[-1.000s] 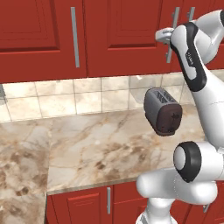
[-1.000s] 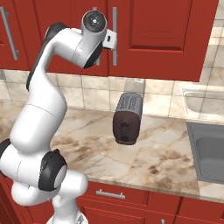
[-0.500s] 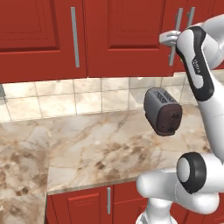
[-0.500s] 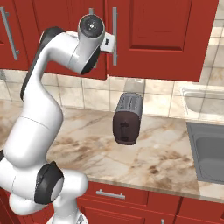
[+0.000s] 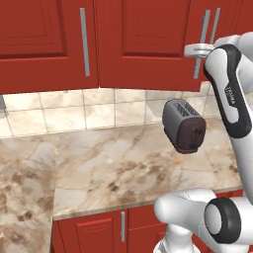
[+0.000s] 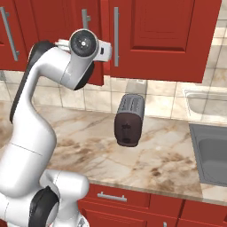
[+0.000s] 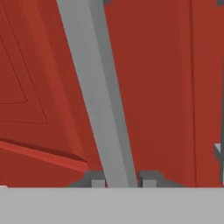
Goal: Open the cabinet, pick the kettle from the cabinet, and place it in the sink.
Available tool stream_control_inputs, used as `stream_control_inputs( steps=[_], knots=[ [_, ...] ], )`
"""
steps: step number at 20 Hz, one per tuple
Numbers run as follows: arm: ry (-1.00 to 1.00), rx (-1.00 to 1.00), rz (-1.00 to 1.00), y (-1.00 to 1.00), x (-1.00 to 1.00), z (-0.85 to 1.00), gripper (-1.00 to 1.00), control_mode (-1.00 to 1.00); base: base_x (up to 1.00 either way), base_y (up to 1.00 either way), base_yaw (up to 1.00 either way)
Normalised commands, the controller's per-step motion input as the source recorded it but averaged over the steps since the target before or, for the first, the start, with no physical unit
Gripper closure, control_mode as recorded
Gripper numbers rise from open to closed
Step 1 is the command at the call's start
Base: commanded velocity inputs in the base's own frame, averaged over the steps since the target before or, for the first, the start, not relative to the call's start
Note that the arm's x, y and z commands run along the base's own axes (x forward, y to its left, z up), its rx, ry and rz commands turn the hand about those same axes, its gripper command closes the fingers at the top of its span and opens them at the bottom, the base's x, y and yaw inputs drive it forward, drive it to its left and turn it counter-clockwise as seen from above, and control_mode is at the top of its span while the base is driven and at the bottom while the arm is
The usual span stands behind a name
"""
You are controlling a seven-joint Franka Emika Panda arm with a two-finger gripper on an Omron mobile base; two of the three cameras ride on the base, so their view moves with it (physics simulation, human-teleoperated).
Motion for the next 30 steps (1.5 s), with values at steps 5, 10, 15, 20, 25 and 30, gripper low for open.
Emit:
stream_control_inputs(
  steps=[5,10,15,20,25,30],
  knots=[
    [-0.12,-0.05,0.00,0.23,-0.51,0.11,1.00,-1.00,0.00,0.00,0.00],
    [-0.10,-0.06,-0.01,0.23,-0.47,0.16,1.00,-1.00,0.00,0.00,0.00],
    [-0.11,-0.06,-0.01,0.24,-0.45,0.20,1.00,-1.00,0.00,0.00,0.00],
    [-0.07,-0.07,-0.04,0.25,-0.44,0.22,1.00,-1.00,0.00,0.00,0.00],
    [-0.01,-0.08,-0.08,0.27,-0.43,0.23,1.00,-1.00,0.00,0.00,0.00],
    [0.00,-0.07,-0.12,0.28,-0.42,0.23,1.00,-1.00,0.00,0.00,0.00]
  ],
)
